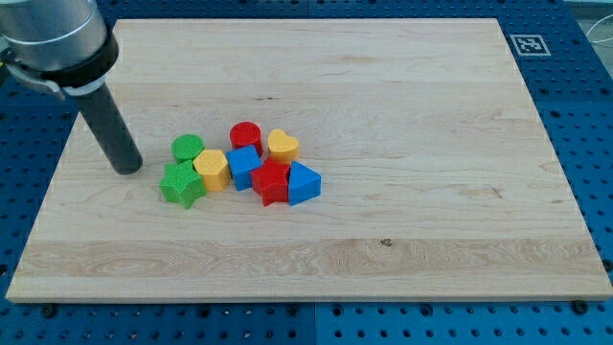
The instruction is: Point your arm near to the green star
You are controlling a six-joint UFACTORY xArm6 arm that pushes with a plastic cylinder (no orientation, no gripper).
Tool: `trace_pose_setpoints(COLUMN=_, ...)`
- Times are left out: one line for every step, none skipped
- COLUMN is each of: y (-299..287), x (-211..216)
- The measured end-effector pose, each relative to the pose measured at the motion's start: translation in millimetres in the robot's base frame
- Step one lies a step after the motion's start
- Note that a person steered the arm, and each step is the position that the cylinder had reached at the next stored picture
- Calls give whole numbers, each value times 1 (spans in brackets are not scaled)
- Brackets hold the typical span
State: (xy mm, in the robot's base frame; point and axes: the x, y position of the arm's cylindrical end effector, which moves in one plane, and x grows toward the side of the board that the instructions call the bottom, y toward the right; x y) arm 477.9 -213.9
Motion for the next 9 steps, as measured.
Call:
trace_pose_setpoints(y=1, x=16)
trace_pose_setpoints(y=10, x=33)
trace_pose_setpoints(y=21, x=52)
trace_pose_setpoints(y=28, x=71)
trace_pose_setpoints(y=7, x=64)
trace_pose_setpoints(y=1, x=39)
trace_pose_setpoints(y=15, x=20)
trace_pose_setpoints(y=34, x=21)
trace_pose_setpoints(y=51, x=38)
